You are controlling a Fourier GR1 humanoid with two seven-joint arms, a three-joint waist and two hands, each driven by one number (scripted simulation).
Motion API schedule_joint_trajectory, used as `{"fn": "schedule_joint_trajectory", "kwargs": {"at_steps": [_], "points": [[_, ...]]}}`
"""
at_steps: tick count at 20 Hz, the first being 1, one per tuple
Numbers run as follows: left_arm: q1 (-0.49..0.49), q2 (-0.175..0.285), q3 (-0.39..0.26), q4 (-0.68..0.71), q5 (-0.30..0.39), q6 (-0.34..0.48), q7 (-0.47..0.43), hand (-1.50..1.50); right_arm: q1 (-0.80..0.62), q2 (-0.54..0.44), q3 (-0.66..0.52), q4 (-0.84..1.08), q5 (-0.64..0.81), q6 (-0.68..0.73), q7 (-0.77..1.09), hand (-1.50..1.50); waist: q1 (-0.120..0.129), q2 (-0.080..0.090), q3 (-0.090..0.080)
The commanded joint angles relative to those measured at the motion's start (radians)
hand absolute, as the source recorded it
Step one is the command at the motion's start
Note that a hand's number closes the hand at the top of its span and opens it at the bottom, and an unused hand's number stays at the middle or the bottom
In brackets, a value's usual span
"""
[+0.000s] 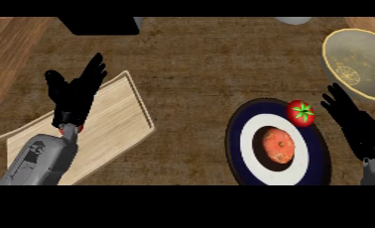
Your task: Pick the squash from the plate and place it in the bowl
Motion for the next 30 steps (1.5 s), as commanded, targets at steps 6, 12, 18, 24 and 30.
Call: {"fn": "schedule_joint_trajectory", "kwargs": {"at_steps": [6, 12, 18, 24, 30], "points": [[0.061, -0.079, -0.042, -0.111, 0.066, -0.091, -0.079, 0.00, 0.085, -0.027, 0.025, -0.335, 0.307, -0.287, -0.183, 1.50, -0.078, -0.022, -0.048], [0.107, -0.106, -0.062, -0.146, 0.093, -0.123, -0.095, 0.00, 0.344, 0.168, 0.126, -0.439, 0.546, -0.636, -0.246, -1.50, -0.072, -0.008, -0.042], [0.139, -0.102, -0.077, -0.181, 0.091, -0.141, -0.095, 0.00, 0.445, 0.078, 0.301, -0.498, 0.962, -0.675, 0.015, -1.50, -0.038, 0.004, -0.048], [0.130, -0.096, -0.084, -0.167, 0.089, -0.171, -0.104, 0.00, 0.478, 0.062, 0.282, -0.588, 1.226, -0.497, 0.417, -1.50, -0.030, 0.013, -0.051], [0.099, -0.123, -0.107, -0.197, 0.077, -0.150, -0.066, 0.00, 0.358, 0.144, 0.378, -0.707, 1.339, -0.147, 0.810, -1.50, 0.004, 0.015, -0.047]]}}
